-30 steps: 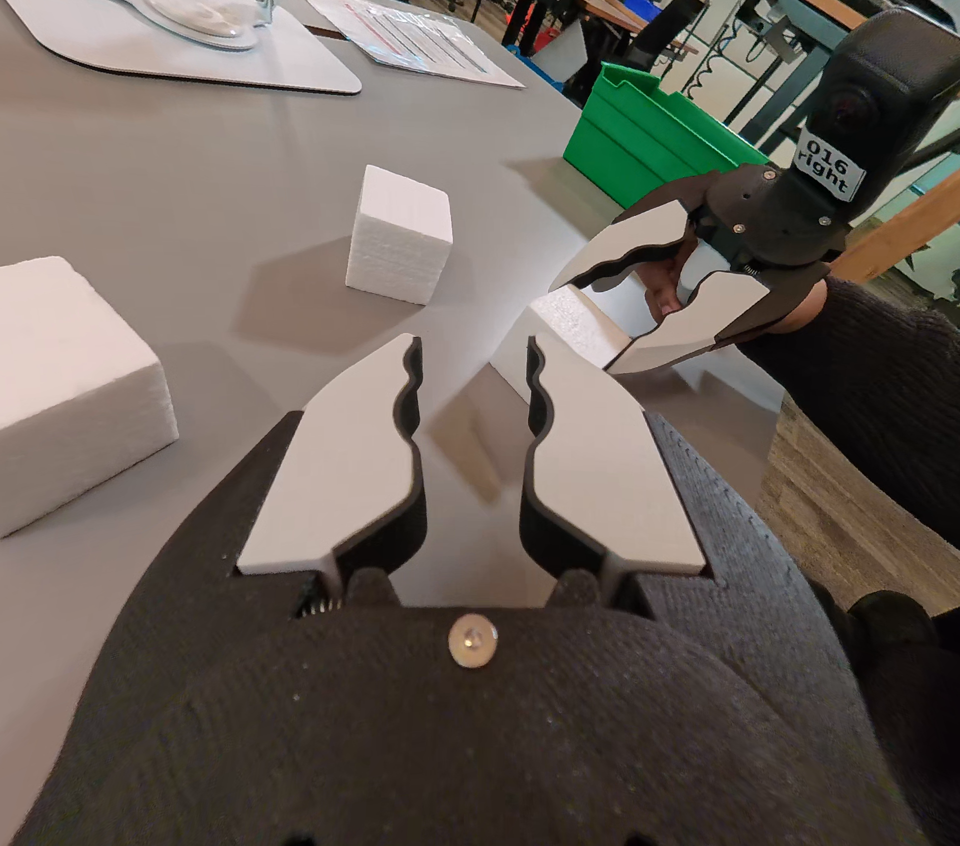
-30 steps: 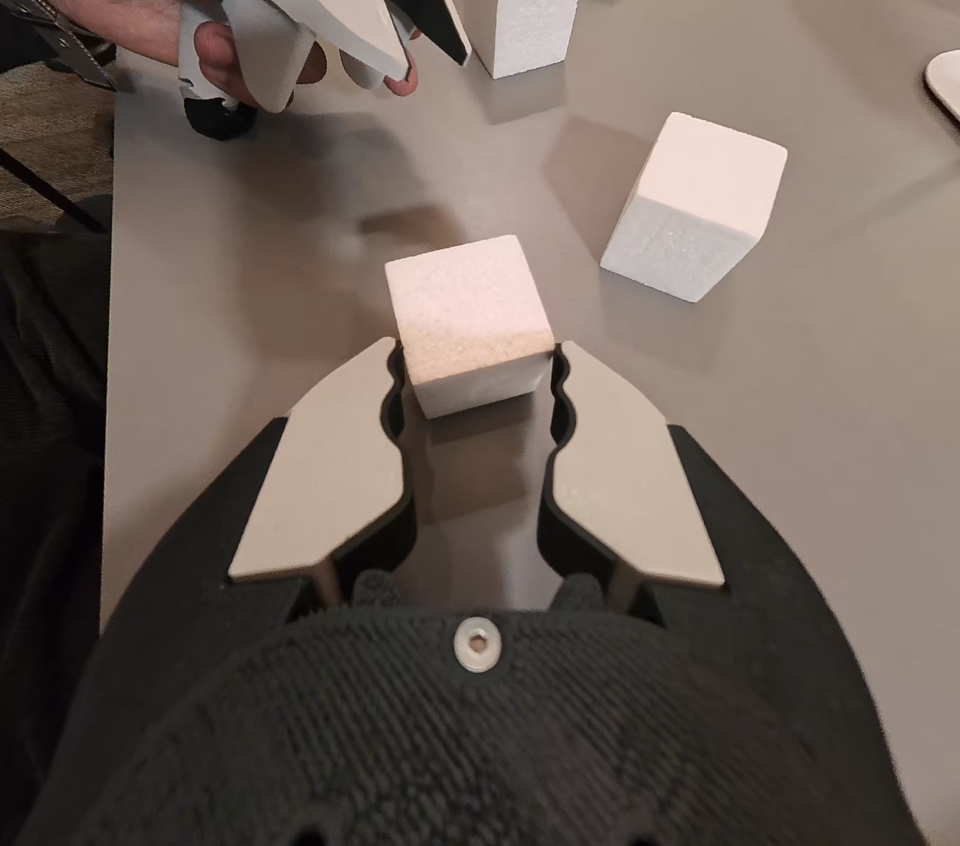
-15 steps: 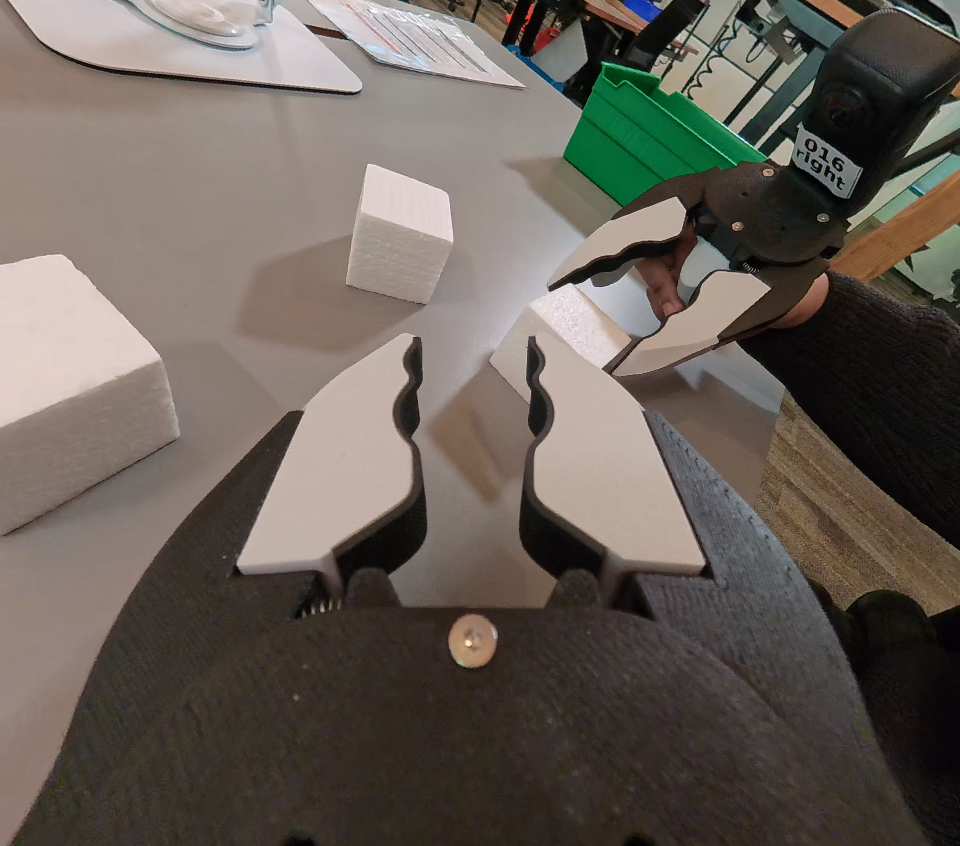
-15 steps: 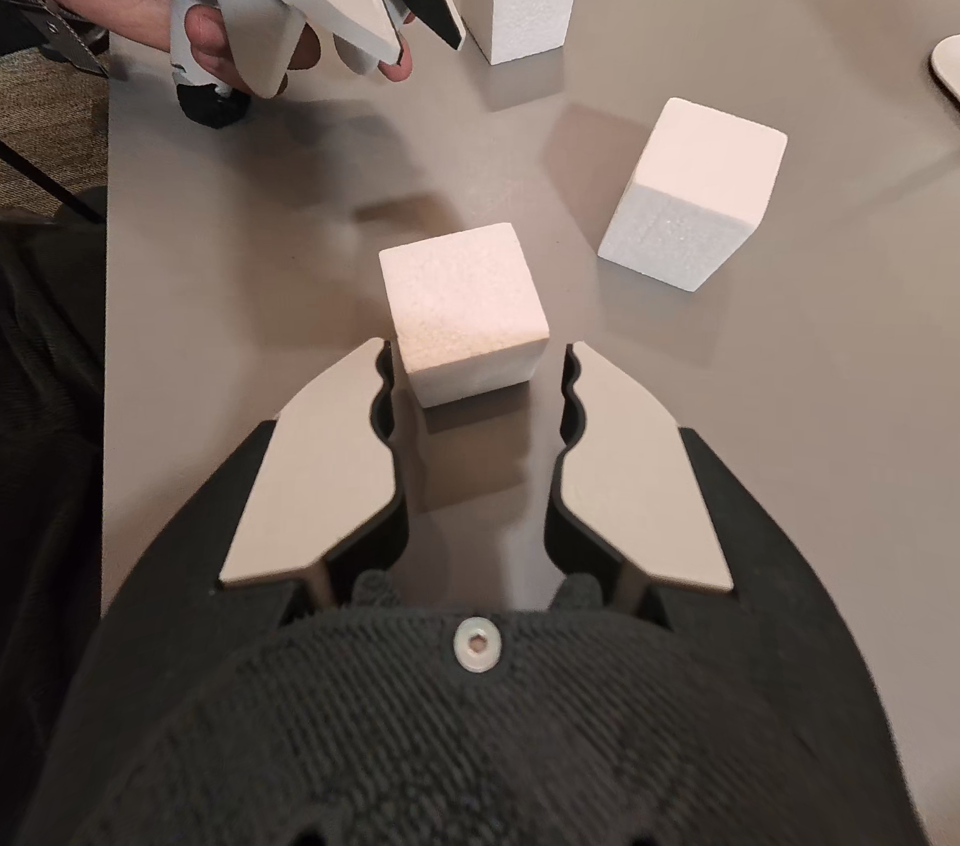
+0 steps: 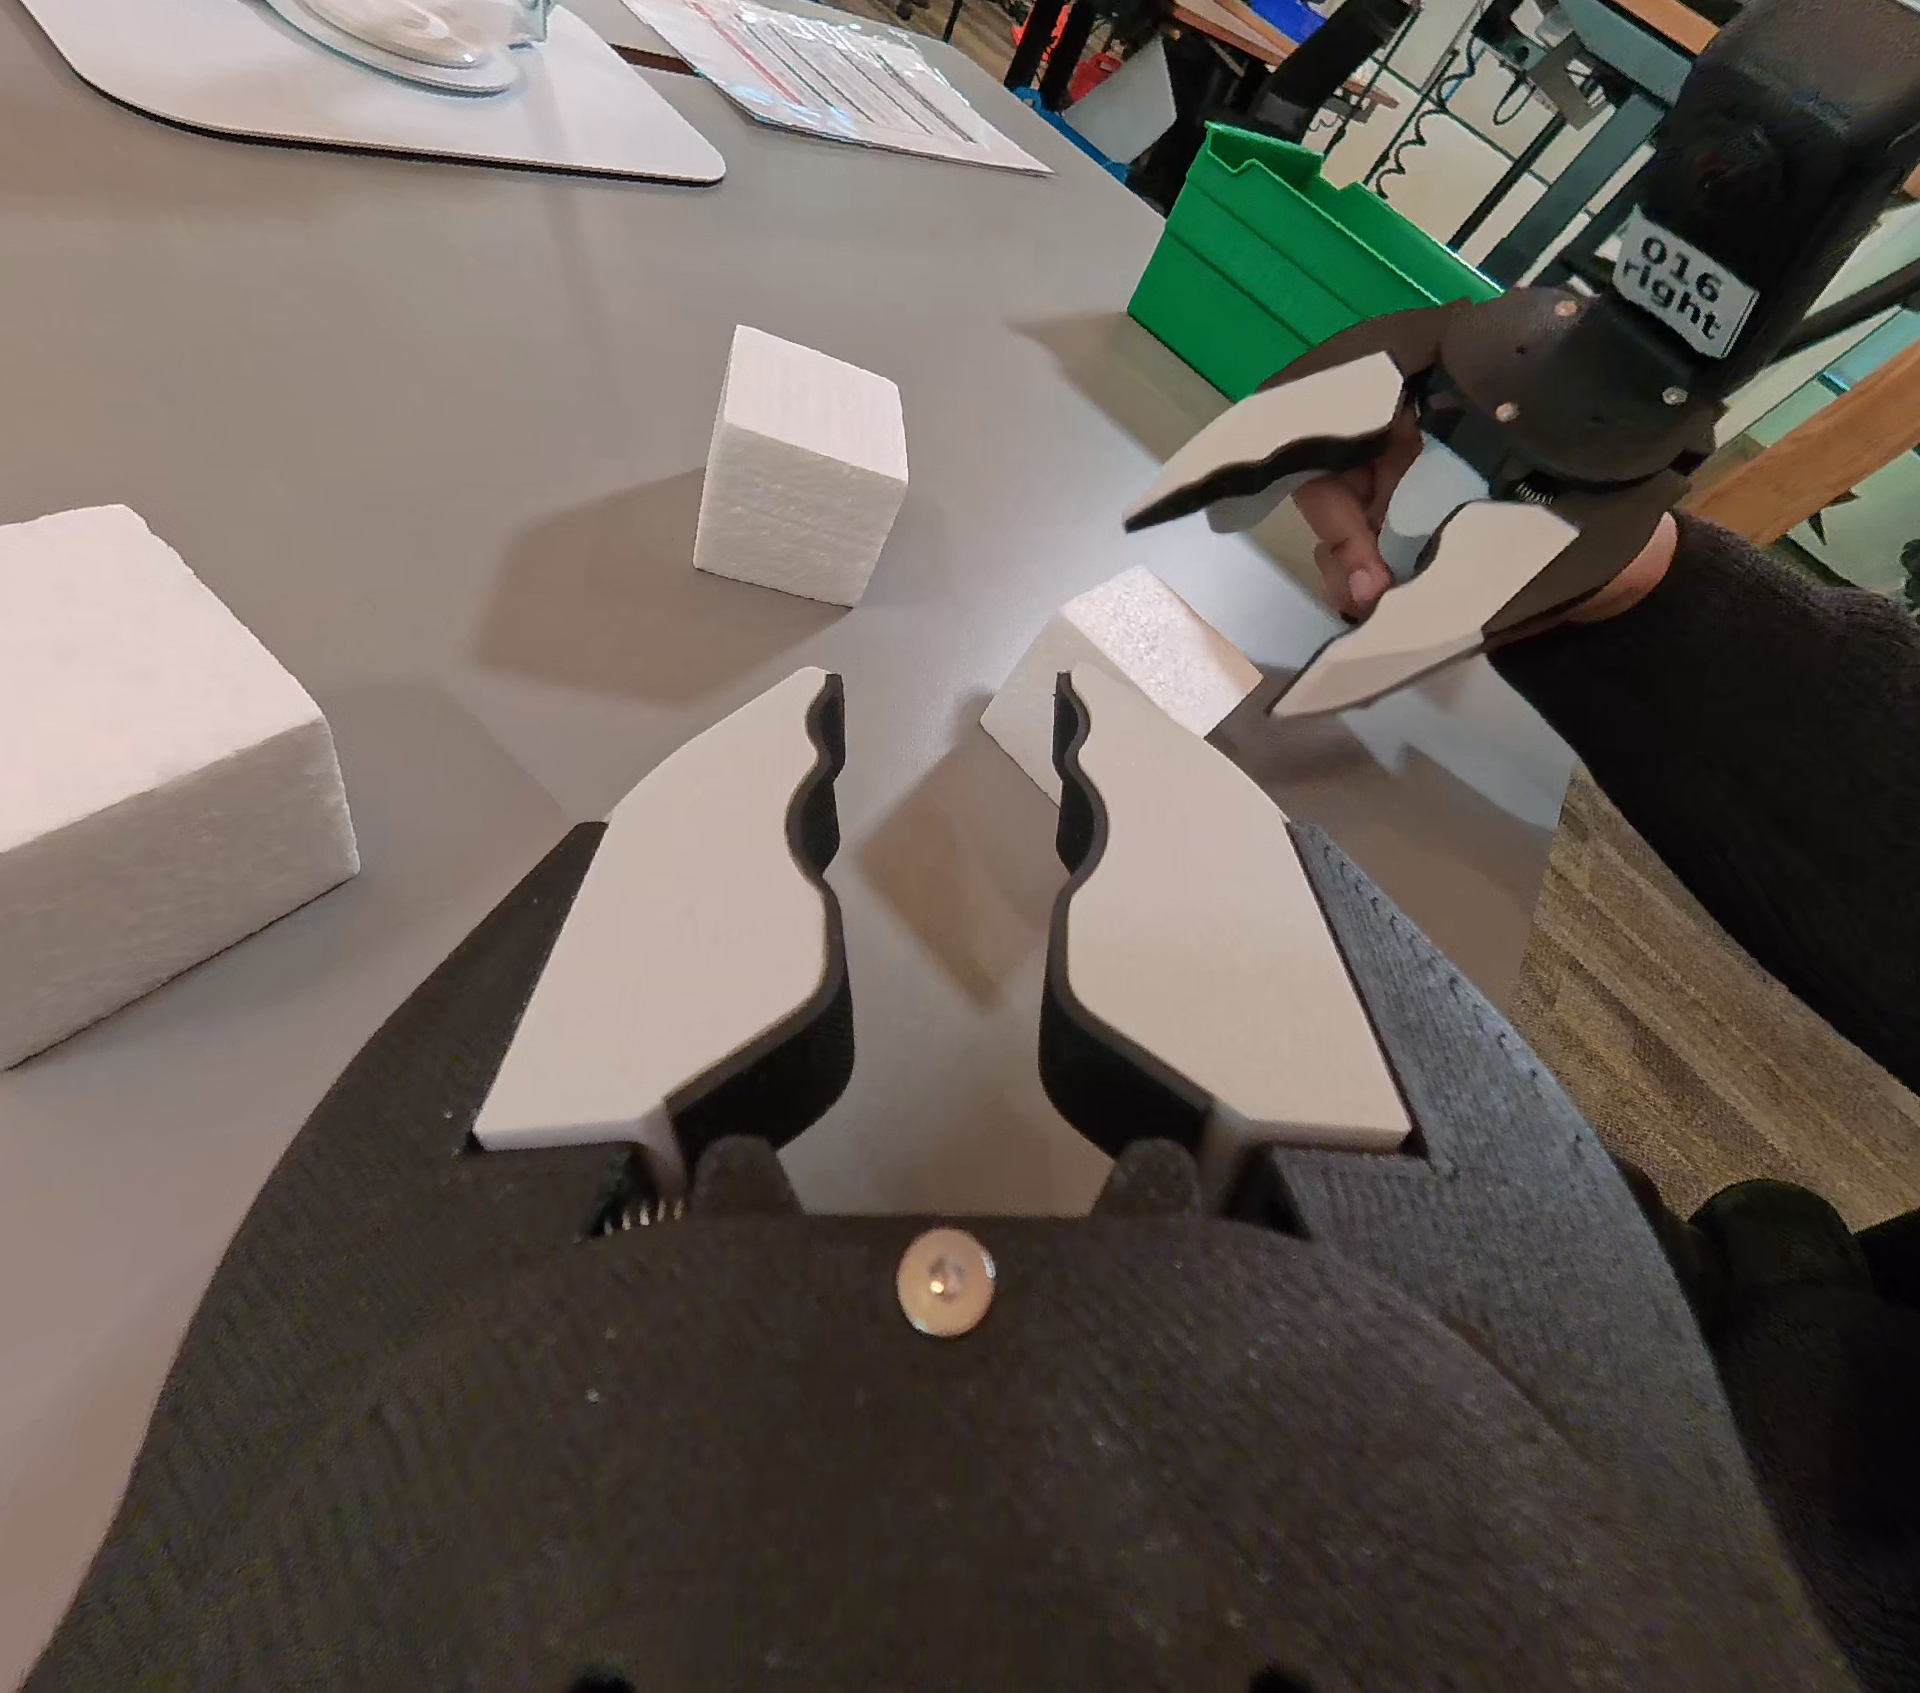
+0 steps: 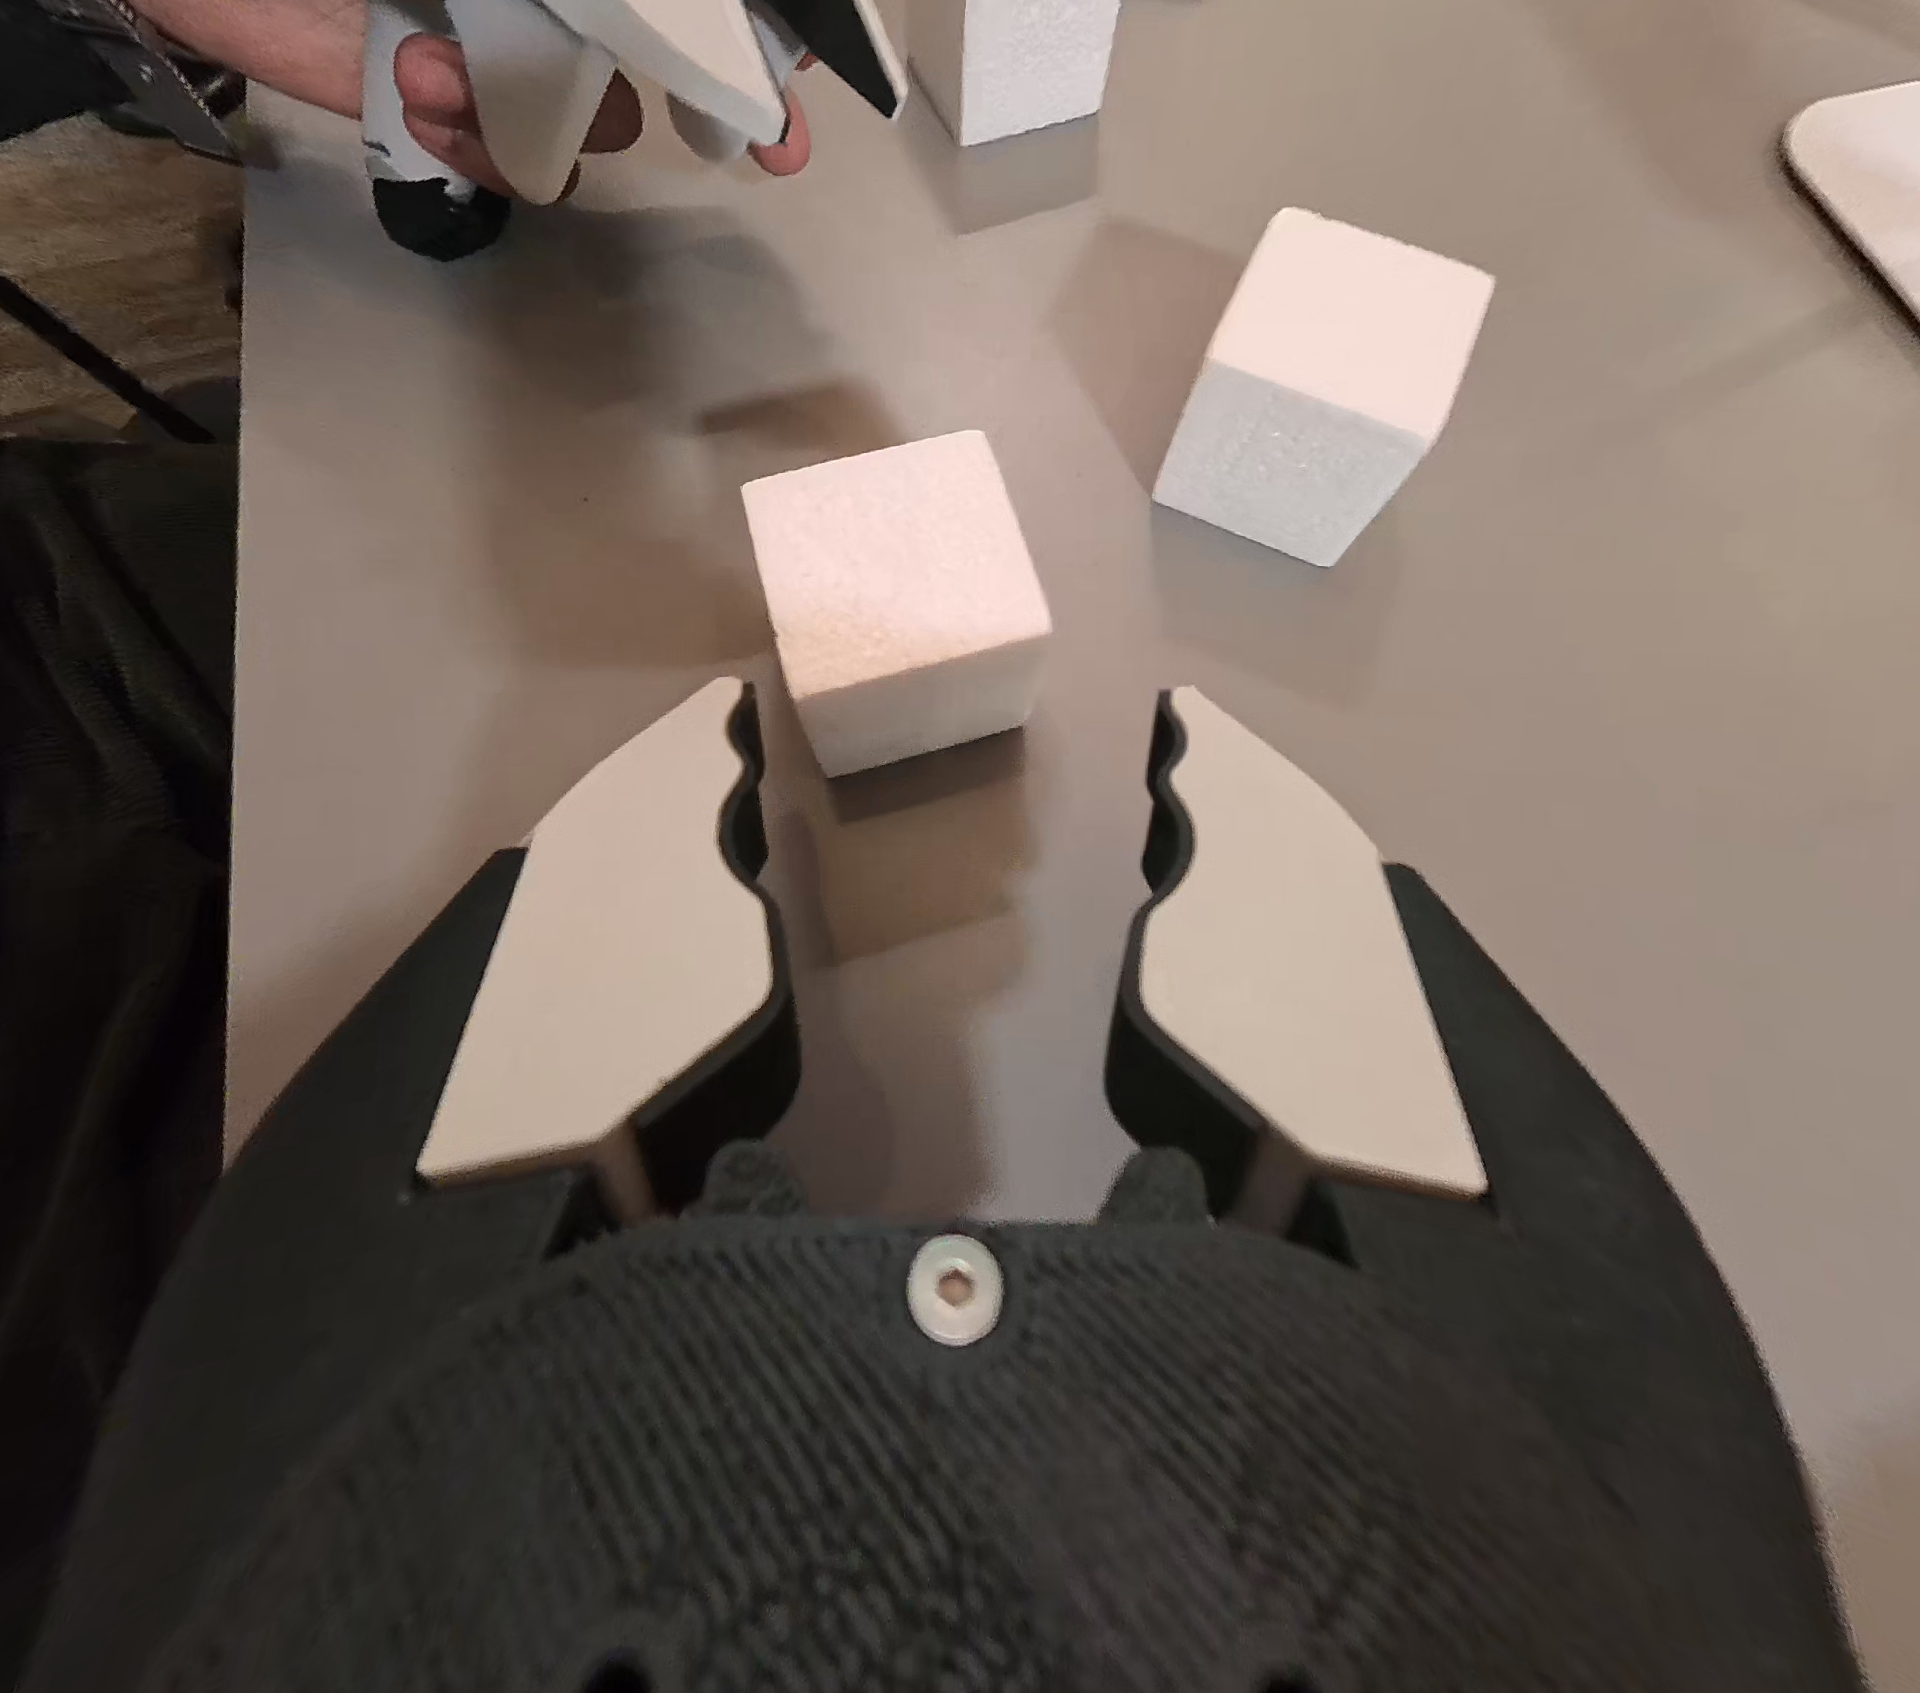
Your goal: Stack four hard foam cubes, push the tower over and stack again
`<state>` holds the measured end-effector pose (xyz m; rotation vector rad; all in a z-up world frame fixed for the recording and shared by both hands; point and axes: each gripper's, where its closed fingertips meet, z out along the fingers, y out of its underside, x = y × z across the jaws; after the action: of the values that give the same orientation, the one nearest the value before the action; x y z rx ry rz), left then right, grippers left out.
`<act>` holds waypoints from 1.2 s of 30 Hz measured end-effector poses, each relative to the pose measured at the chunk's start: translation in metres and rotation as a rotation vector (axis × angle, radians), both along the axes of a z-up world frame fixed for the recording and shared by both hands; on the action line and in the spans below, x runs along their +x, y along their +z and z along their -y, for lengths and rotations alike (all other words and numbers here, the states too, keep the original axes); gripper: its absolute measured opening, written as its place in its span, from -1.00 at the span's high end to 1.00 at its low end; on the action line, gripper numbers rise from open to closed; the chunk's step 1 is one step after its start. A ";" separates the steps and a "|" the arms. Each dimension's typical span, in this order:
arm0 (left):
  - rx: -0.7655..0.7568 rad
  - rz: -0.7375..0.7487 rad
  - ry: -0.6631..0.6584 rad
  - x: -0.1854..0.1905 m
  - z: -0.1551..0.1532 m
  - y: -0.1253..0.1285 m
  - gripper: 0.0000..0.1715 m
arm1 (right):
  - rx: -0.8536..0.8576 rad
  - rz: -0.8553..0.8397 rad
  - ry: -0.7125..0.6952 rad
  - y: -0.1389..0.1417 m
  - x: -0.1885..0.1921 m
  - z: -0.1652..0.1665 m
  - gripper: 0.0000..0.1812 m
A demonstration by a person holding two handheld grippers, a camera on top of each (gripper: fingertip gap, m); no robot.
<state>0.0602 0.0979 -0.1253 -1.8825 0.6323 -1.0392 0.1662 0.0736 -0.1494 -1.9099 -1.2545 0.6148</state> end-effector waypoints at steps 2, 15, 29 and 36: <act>-0.001 0.001 0.001 0.000 0.000 0.000 0.54 | 0.007 -0.052 -0.033 0.011 0.009 -0.006 0.21; -0.015 0.008 0.090 -0.037 0.004 -0.002 0.54 | 0.040 -0.048 -0.425 0.011 0.036 -0.085 0.24; -0.028 0.037 0.306 -0.119 0.021 -0.001 0.54 | 0.008 0.109 -0.223 -0.013 -0.036 -0.108 0.33; -0.032 0.042 0.283 -0.111 0.019 0.000 0.54 | 0.079 0.096 -0.241 0.004 -0.024 -0.108 0.38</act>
<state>-0.0511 0.0791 -0.1257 -1.9068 0.3143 -0.9051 0.1424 0.1813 -0.1455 -2.0049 -1.0677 0.3472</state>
